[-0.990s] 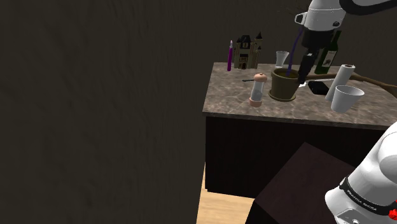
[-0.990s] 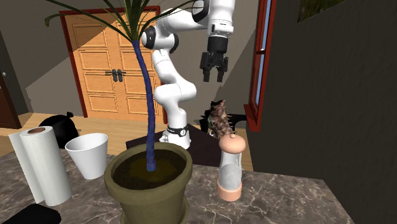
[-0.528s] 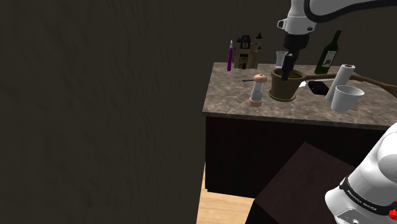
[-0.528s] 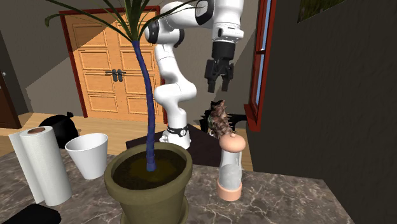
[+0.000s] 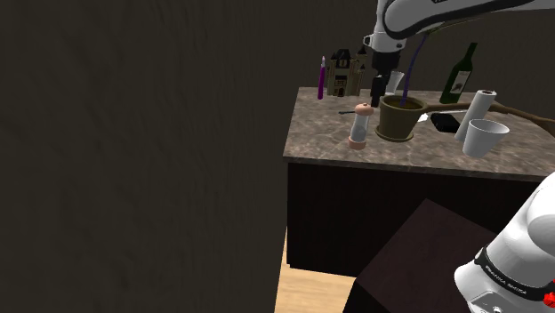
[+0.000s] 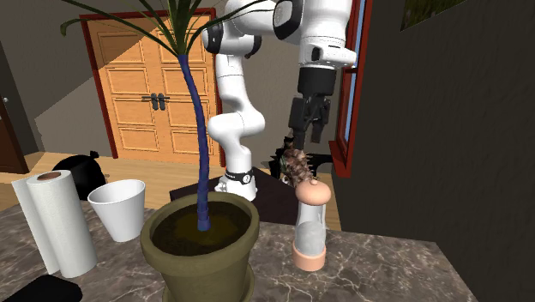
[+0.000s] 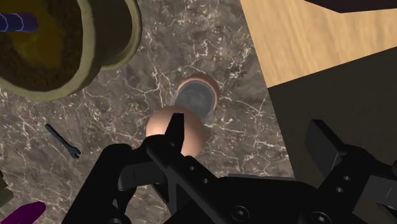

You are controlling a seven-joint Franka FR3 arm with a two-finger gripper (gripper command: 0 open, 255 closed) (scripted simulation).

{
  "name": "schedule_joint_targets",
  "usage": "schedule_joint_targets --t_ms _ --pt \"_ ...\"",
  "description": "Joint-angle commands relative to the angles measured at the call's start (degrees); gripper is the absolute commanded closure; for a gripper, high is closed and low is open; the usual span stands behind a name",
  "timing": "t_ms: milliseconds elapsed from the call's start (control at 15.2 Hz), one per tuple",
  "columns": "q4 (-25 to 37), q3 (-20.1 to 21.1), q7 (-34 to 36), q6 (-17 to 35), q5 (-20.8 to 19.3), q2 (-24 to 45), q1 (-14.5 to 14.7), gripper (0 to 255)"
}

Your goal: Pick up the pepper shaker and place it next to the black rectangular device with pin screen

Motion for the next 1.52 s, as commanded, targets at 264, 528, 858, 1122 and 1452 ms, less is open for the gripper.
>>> schedule_joint_targets --t_ms 264,528,858,1122,1452 --pt "11.13 -2.00 -5.62 2.01 1.72 13.44 -0.84 0" --pt "10.18 -2.17 -6.05 4.28 1.88 14.79 -1.09 0" --pt "7.30 -2.33 -6.03 7.71 1.84 15.33 -1.26 0" --pt "7.32 -2.34 -6.03 7.70 1.84 15.34 -1.25 0" --pt "7.24 -2.30 -5.92 7.78 1.82 15.36 -1.20 255"
